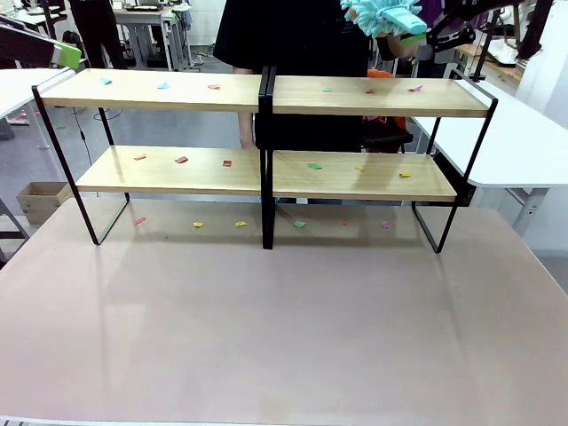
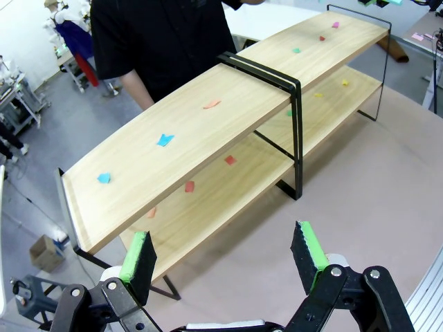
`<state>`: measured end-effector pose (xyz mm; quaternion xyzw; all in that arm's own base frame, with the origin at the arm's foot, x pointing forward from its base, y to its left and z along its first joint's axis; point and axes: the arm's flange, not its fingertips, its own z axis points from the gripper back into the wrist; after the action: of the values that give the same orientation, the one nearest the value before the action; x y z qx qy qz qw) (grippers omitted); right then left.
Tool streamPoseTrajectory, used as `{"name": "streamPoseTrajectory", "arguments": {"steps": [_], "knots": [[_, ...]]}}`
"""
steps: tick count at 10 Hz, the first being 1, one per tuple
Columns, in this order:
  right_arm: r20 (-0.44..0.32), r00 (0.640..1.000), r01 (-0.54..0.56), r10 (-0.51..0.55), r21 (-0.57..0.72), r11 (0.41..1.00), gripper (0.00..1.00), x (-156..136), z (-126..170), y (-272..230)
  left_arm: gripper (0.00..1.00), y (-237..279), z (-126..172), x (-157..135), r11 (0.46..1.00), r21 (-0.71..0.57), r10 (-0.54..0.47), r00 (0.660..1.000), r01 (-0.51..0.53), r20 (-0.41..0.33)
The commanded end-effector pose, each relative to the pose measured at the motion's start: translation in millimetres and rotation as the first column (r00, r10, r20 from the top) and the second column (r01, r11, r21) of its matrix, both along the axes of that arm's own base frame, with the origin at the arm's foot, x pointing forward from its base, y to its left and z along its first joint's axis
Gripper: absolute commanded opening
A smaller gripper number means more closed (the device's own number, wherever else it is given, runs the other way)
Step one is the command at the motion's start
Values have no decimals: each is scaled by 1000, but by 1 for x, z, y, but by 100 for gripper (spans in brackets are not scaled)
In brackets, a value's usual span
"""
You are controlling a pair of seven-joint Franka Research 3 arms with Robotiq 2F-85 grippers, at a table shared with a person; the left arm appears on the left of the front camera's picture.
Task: Clean the shelves.
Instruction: Pick up the Duster when the human hands it over.
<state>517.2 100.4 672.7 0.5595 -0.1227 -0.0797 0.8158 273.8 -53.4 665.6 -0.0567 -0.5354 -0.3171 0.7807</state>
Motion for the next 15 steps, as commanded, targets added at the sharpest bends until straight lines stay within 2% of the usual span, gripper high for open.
{"name": "streamPoseTrajectory", "arguments": {"steps": [1,2,4,5,6,12,13,14,15], "knots": [[13,1000,-24,23,25,999,24,1,1,0,100,0,0,0,1000,-2,-1,1000,1,2],[11,1000,-25,25,23,999,0,2,1,0,100,0,0,0,1000,-2,-1,1000,1,2],[7,1000,-29,29,22,999,0,2,1,1,100,0,0,0,1000,-2,-1,1000,1,2],[9,1000,-28,28,21,999,7,2,2,1,100,0,0,0,1000,-2,-1,1000,1,2],[9,1000,-27,27,22,999,0,2,2,1,100,0,0,0,1000,-2,-1,1000,1,2],[-1,999,-47,47,-1,999,0,-2,-1,0,100,0,0,0,1000,-2,-1,1000,1,2],[21,998,-59,60,-29,998,0,-13,11,-9,100,0,0,0,1000,-2,-1,1000,1,2],[18,988,-151,152,-56,987,0,-41,36,-27,100,0,0,0,1000,-2,-1,1000,1,2],[24,968,-245,251,-140,959,0,-96,68,-55,100,0,0,0,1000,-2,-1,1000,1,2]]}}
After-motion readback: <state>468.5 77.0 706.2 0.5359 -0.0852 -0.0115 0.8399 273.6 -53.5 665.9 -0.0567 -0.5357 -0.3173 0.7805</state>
